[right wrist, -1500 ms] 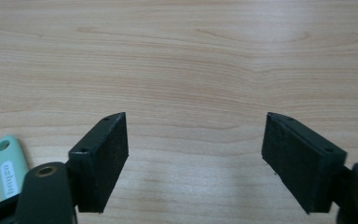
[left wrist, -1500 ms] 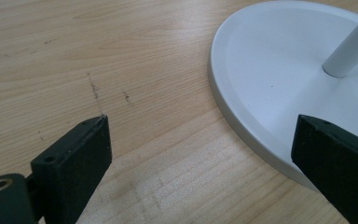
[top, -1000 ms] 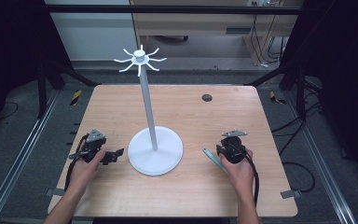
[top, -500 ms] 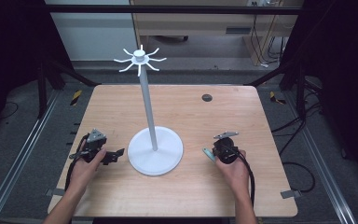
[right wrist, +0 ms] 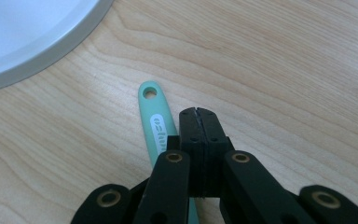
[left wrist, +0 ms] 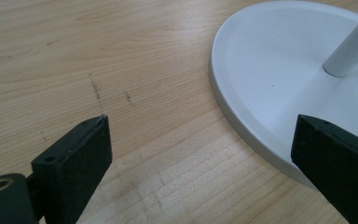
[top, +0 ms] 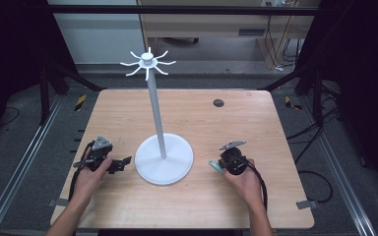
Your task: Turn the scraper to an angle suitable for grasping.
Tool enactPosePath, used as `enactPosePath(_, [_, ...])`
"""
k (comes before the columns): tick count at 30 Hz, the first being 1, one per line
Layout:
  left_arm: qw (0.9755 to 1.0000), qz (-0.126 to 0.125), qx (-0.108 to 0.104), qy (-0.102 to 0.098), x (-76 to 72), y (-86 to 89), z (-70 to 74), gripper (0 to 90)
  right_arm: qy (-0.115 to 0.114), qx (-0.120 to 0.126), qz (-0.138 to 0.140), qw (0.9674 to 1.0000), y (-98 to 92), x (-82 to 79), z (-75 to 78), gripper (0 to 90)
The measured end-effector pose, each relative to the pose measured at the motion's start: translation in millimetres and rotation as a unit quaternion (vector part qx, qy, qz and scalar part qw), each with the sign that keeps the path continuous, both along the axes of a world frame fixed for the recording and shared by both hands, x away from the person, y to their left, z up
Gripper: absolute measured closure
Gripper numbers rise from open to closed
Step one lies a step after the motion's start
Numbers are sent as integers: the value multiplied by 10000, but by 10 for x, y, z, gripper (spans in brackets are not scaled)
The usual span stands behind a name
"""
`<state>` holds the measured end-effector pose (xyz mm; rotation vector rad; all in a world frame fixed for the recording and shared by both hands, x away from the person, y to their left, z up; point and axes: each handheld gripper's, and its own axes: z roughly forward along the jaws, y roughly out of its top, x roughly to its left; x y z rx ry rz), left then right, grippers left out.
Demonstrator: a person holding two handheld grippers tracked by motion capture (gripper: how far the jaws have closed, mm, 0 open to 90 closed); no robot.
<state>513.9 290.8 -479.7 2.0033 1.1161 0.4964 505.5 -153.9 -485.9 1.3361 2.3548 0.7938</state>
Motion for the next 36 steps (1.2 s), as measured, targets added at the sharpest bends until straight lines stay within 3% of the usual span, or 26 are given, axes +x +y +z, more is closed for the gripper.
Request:
enactPosePath(5, [10000, 4, 2, 0, -1, -4, -2, 48, -116, -100, 25, 9999, 7, -36, 131, 895])
enactPosePath(15, [10000, -28, 17, 48, 4, -6, -12, 35, -45, -420, 206, 9989, 81, -84, 367, 822])
enactPosePath(23, [10000, -32, -35, 22, 11, -7, -12, 37, 337, -709, 330, 9964, 166, 3, 439, 729])
enactPosePath(36, [10000, -54, -43, 39, 10, -13, -9, 40, 615, -959, 509, 9922, 297, 91, 471, 639])
